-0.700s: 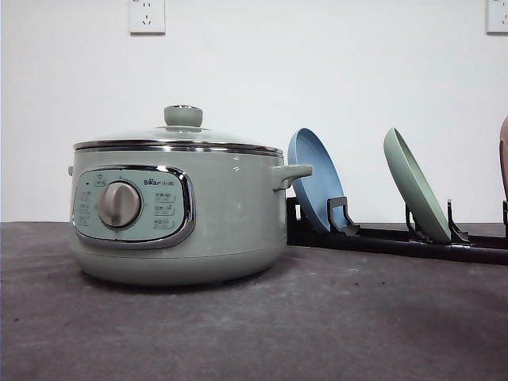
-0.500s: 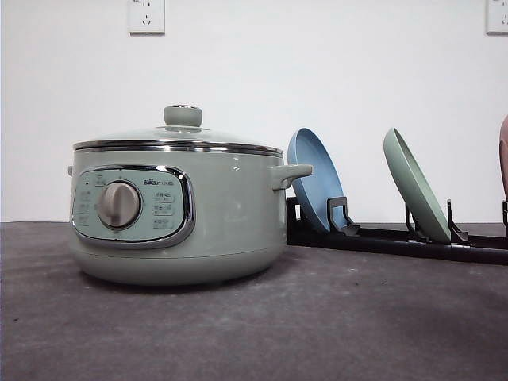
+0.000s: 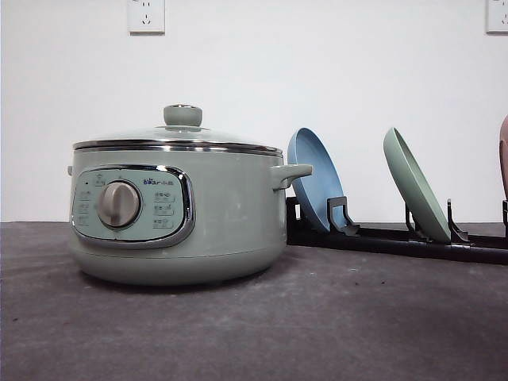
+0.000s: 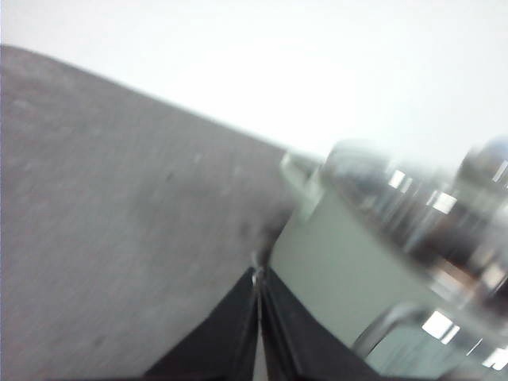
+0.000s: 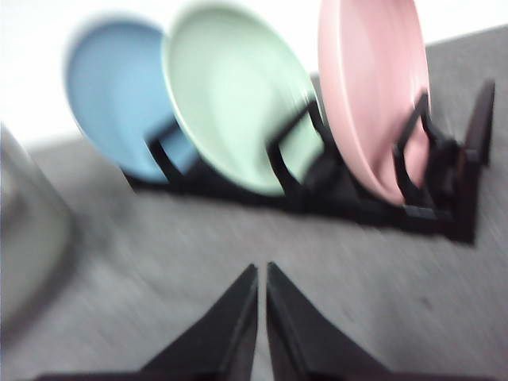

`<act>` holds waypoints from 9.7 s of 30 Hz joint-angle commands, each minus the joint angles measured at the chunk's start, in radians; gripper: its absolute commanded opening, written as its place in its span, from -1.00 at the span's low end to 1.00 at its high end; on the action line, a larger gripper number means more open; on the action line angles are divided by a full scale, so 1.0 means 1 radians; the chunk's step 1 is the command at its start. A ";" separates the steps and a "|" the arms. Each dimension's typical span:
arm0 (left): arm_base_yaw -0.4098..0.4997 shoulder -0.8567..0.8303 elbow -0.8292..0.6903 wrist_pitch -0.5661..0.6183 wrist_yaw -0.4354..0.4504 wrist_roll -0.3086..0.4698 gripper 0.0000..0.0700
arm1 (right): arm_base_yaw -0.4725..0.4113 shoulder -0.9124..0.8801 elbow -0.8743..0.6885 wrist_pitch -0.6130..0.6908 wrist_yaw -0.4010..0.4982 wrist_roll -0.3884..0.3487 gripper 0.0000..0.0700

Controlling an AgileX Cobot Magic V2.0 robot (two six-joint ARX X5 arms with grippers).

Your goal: Transfer potato from steamer to green plate

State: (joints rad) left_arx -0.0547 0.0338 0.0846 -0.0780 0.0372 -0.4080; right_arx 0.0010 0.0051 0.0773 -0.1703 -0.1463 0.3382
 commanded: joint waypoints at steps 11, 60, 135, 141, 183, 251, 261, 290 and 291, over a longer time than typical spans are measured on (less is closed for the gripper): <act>-0.019 0.267 0.389 -0.015 0.078 -0.054 -1.00 | 0.023 0.128 0.323 -0.077 -0.050 0.089 -0.99; -0.217 0.665 0.959 -0.504 0.558 0.277 0.97 | 0.201 0.634 0.972 -0.662 -0.430 -0.259 0.88; -0.217 0.665 0.959 -0.509 0.558 0.277 0.93 | 0.078 1.800 1.501 -0.312 -0.223 -0.031 0.06; -0.217 0.665 0.959 -0.509 0.558 0.277 0.93 | 0.074 1.801 1.501 -0.295 -0.220 -0.023 -0.57; -0.245 0.665 0.959 -0.536 0.558 0.277 0.93 | 0.192 1.231 1.541 -0.712 -0.346 -0.189 -0.99; -0.247 0.665 0.959 -0.579 0.558 0.326 0.93 | 1.223 1.590 0.889 -0.620 0.522 0.044 -0.97; -0.247 0.665 0.959 -0.607 0.558 0.339 0.93 | 1.220 1.491 0.906 -0.681 0.481 0.024 -0.08; -0.247 0.676 0.959 -0.614 0.505 0.378 0.90 | 0.388 0.886 0.898 -0.644 -0.212 -0.275 0.65; -0.247 0.682 0.960 -0.614 0.493 0.378 0.90 | 0.361 0.871 0.895 -0.652 -0.226 -0.283 0.65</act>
State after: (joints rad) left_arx -0.2977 0.7031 1.0248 -0.6998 0.5404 -0.0468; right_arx 0.3744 0.8781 0.9709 -0.8215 -0.3578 0.0886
